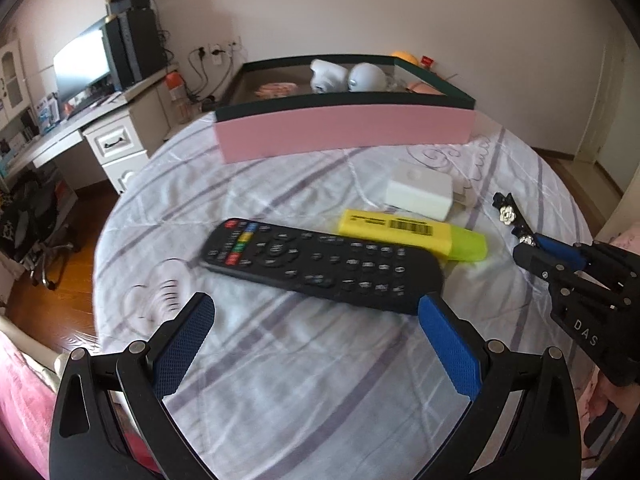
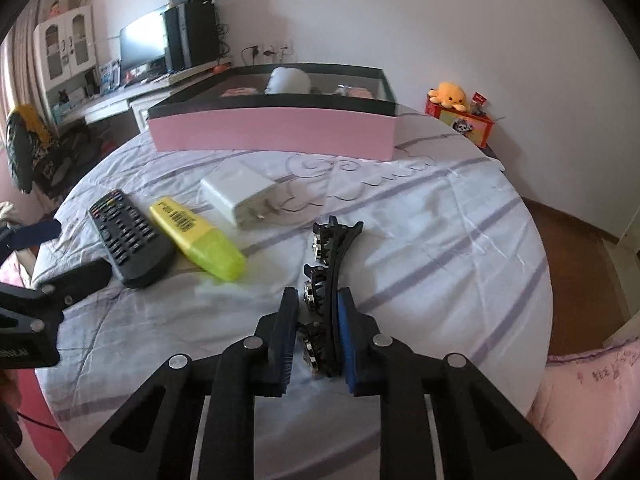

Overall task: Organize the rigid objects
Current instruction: 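Lower the right tool onto the black toy track and grasp it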

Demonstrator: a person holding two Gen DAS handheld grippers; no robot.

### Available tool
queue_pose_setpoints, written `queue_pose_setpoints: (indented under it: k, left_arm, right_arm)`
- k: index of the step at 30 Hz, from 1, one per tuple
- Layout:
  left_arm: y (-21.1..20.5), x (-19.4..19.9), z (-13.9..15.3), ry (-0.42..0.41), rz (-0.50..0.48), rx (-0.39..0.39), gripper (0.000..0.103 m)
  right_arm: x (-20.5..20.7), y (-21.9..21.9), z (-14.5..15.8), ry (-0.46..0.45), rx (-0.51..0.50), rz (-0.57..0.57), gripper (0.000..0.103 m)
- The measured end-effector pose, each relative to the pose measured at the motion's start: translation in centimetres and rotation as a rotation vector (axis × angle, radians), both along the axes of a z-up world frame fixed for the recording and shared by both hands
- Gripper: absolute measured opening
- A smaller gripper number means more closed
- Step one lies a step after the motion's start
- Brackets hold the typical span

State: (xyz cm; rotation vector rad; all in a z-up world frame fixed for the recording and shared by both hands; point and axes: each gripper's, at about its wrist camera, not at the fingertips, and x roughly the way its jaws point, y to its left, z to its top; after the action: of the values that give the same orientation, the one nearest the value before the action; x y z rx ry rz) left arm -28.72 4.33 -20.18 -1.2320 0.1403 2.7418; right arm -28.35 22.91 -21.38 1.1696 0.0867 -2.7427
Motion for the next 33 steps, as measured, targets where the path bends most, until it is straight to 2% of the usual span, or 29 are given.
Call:
queue_pose_setpoints:
  k: [3, 8, 11, 15, 26, 33]
  left_arm:
    - [0.9, -0.8, -0.5, -0.030, -0.016, 0.024, 0.103]
    - [2.2, -1.6, -1.1, -0.047, 0.002, 0.014, 0.103]
    - [2.7, -2.4, -1.4, -0.057, 0.043, -0.015, 0.103]
    - [2.7, -3.3, -1.4, -0.061, 0.076, 0.000, 0.103]
    - [-0.8, -1.4, -1.7, -0.058, 0.110, -0.023, 0.103]
    - [-5.6, 0.9, -1.3, -0.060, 0.217, -0.032, 0.103]
  right_arm:
    - [-0.1, 0.4, -0.2, 0.008, -0.017, -0.003, 0.019]
    - [0.0, 0.3, -0.3, 0.023, -0.012, -0.002, 0.019]
    - [-0.1, 0.4, -0.4, 0.026, -0.026, 0.001, 0.019]
    - [-0.3, 0.3, -0.4, 0.029, -0.021, 0.005, 0.019]
    - [-0.2, 0.2, -0.5, 0.028, -0.016, 0.003, 0.019]
    - [-0.4, 0.1, -0.5, 0.027, -0.011, -0.011, 0.020]
